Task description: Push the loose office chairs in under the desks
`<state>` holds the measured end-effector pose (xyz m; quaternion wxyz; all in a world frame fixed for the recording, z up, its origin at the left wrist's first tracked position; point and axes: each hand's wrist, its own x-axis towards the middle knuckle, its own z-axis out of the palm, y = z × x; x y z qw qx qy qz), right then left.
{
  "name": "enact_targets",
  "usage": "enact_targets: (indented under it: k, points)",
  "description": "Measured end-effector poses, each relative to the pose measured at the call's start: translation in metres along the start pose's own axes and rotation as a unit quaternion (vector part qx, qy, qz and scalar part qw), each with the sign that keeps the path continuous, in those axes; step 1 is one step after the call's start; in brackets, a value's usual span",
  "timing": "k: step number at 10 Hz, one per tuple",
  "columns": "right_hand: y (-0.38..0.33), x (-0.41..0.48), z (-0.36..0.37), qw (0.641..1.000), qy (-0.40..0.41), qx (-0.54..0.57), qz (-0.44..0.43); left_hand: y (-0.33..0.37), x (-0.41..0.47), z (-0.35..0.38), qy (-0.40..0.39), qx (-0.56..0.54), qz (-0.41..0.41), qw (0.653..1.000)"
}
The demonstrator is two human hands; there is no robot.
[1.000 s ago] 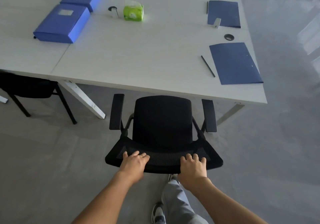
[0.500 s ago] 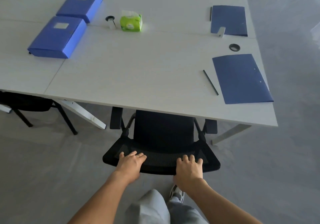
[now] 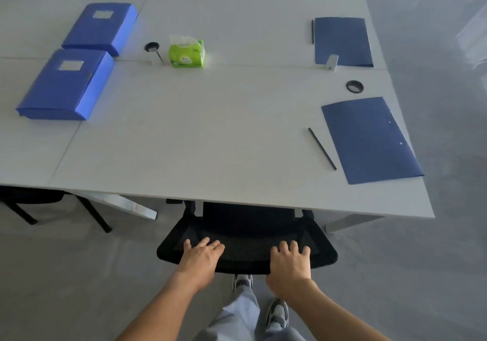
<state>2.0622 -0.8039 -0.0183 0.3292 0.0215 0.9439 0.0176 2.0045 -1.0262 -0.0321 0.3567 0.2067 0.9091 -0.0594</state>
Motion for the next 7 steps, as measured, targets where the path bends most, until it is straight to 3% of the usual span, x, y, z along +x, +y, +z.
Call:
enact_targets:
  k: [5, 6, 7]
  points:
    - [-0.007, 0.034, -0.03, 1.0, -0.016, 0.007, 0.012, -0.026, 0.033, -0.031, 0.007, 0.007, 0.031, 0.999]
    - [-0.001, 0.026, -0.035, 0.999, -0.018, 0.042, -0.003, -0.023, 0.029, -0.035, 0.004, 0.012, 0.033, 0.999]
    - [0.02, 0.01, -0.047, 0.987, 0.016, 0.159, -0.019, -0.024, 0.031, -0.036, 0.001, 0.005, 0.035, 0.999]
